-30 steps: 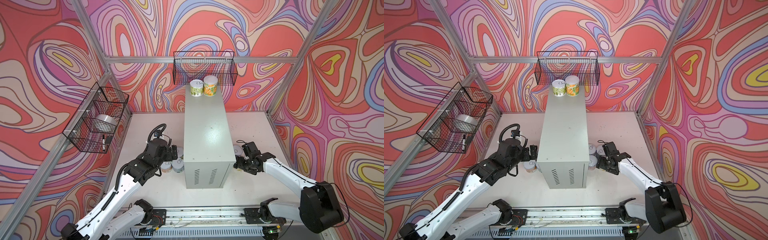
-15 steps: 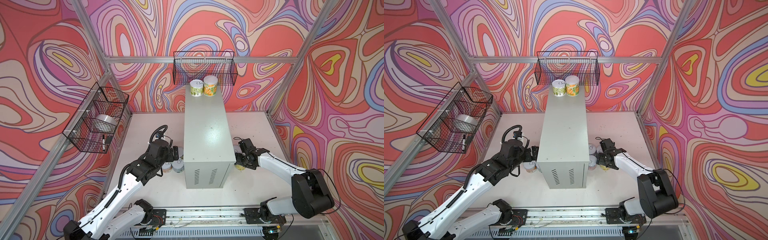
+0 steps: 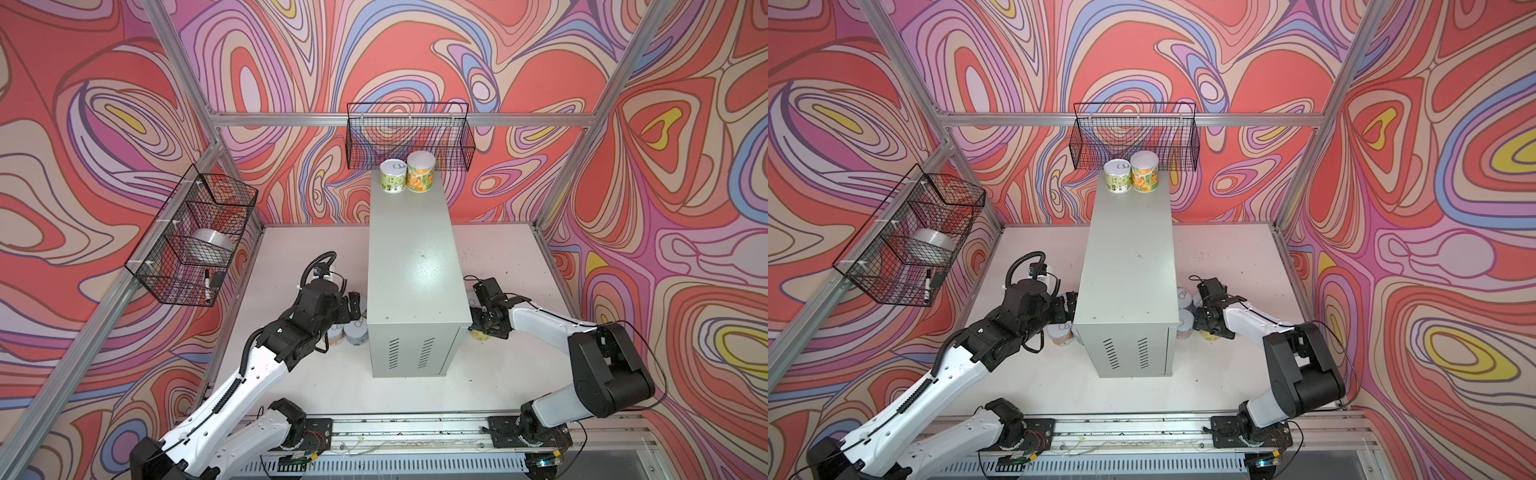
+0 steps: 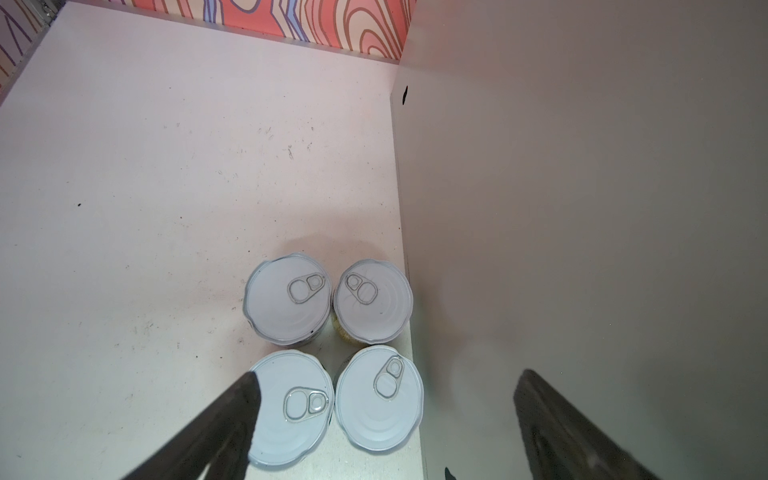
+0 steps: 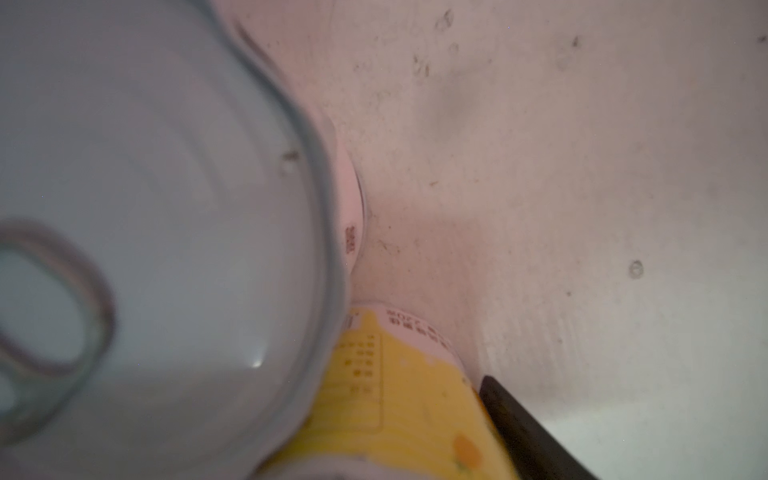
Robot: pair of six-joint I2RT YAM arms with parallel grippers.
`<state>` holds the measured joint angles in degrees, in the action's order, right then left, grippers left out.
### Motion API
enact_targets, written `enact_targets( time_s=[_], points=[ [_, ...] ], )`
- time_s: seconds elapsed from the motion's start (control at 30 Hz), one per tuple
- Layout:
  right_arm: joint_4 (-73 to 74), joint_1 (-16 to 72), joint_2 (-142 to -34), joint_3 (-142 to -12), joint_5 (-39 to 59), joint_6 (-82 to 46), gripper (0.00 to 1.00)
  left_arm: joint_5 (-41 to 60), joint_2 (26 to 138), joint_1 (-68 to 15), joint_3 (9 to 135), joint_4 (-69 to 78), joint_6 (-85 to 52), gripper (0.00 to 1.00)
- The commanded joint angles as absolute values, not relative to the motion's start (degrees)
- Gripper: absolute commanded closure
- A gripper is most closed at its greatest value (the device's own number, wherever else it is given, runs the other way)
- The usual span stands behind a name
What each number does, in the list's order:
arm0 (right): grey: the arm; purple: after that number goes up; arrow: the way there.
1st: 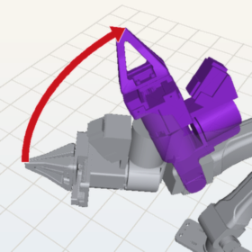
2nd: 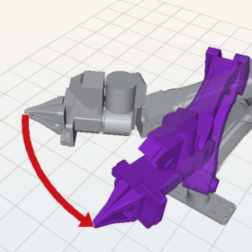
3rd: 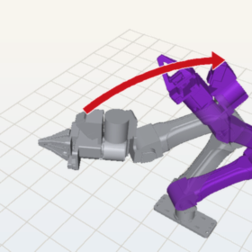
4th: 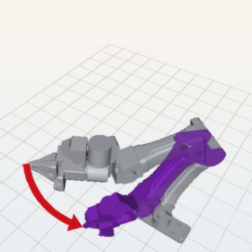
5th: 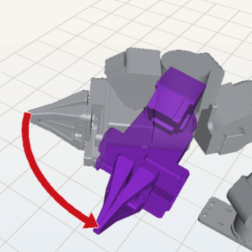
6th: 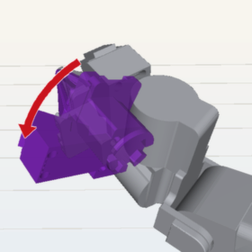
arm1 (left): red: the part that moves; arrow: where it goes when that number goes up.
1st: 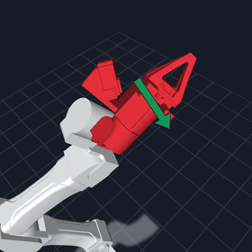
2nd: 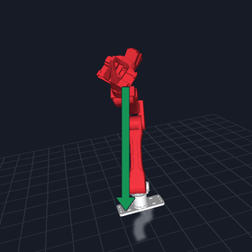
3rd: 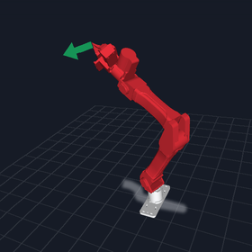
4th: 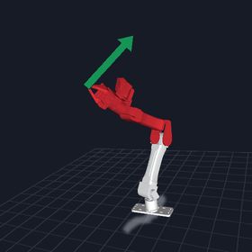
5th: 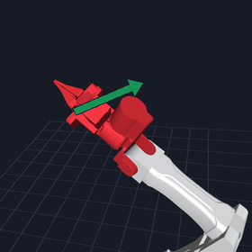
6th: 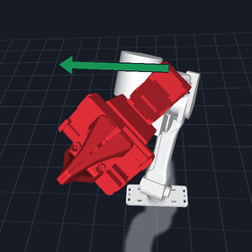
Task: Place and organize the canned foods onto the counter
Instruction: 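Close the right gripper on the yellow-labelled can and lift it toward the cabinet top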
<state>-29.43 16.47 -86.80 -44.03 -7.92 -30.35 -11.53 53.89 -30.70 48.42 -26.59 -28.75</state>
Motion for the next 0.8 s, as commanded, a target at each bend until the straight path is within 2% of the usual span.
enact_targets(
  time_s=[0.0,0.1,0.13,0.23,0.57,0.77],
  points=[
    [-28.43,16.51,-87.00,-43.44,-7.12,-30.28,0.25,-11.32,54.14,-30.72,47.90,-25.47,-29.35,0.04],
    [-28.91,16.44,-86.78,-43.42,-6.52,-30.00,0.46,-11.34,54.14,-30.67,47.90,-25.43,-29.27,0.04],
    [-29.13,16.45,-86.51,-43.46,-6.42,-30.01,0.57,-11.34,54.14,-30.68,48.02,-25.53,-29.18,0.05],
    [-30.19,16.41,-85.08,-43.34,-6.39,-30.14,1.00,-11.36,54.05,-30.67,48.31,-26.02,-28.96,0.04],
    [-44.31,16.52,-71.63,-48.70,-3.74,-29.76,1.00,-10.91,54.47,-30.69,49.98,-28.29,-28.40,0.05],
    [-54.76,16.47,-63.75,-59.87,-1.69,-28.40,1.00,-11.31,53.57,-30.68,51.25,-29.82,-27.58,0.05]
  ],
)
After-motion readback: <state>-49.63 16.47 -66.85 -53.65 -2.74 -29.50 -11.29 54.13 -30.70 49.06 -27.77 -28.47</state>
